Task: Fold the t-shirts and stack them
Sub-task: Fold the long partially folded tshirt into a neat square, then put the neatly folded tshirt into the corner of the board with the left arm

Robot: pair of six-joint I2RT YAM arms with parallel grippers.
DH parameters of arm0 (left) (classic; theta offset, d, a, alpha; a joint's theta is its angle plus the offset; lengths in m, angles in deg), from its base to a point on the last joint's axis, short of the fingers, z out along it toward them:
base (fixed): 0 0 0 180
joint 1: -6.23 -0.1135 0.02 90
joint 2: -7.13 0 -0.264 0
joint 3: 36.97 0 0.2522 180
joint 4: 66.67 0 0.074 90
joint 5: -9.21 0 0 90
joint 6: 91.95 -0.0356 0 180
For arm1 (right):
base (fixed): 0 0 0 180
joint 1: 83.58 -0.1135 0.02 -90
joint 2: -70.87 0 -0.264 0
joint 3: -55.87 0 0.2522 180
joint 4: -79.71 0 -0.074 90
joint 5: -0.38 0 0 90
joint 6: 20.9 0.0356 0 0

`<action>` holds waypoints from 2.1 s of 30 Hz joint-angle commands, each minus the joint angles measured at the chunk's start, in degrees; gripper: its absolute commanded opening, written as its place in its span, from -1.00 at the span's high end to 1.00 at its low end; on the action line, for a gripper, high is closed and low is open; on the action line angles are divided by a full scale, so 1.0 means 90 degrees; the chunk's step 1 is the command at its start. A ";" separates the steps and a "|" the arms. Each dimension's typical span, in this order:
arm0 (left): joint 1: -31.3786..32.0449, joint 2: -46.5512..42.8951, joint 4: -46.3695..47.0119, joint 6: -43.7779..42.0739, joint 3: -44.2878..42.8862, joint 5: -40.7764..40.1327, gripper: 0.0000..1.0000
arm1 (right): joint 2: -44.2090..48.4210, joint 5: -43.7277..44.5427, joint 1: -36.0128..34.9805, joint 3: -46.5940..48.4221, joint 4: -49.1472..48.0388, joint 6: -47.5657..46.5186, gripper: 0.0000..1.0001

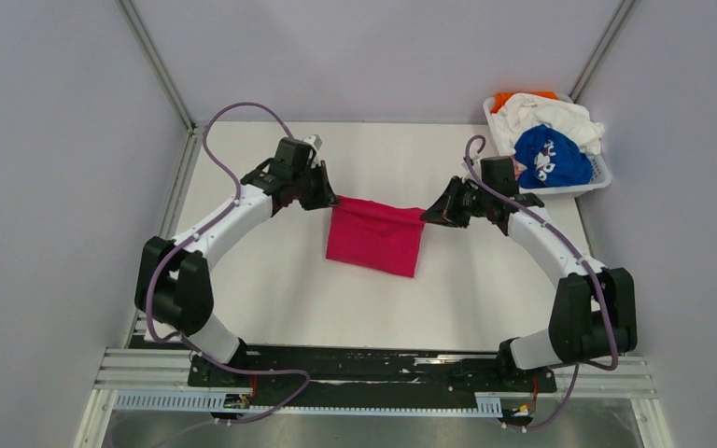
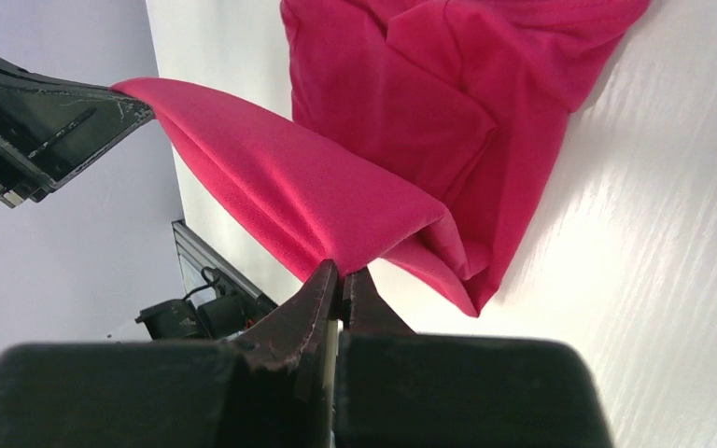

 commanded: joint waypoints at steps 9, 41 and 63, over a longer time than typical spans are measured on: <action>-0.0324 0.1741 0.0151 -0.0301 -0.1088 -0.0152 0.98 | -0.1409 0.0270 0.0434 0.0426 -0.0908 0.0022 0.89; 0.0316 0.2724 -0.0547 -0.1752 -0.1210 -0.0228 -1.00 | 0.1243 0.0535 0.0403 -0.0856 -0.0578 -0.0406 -1.00; 0.1086 0.3203 -0.0840 -0.1336 -0.1523 -0.2536 1.00 | 0.1969 0.1655 0.0429 -0.1078 -0.0200 -0.0765 -1.00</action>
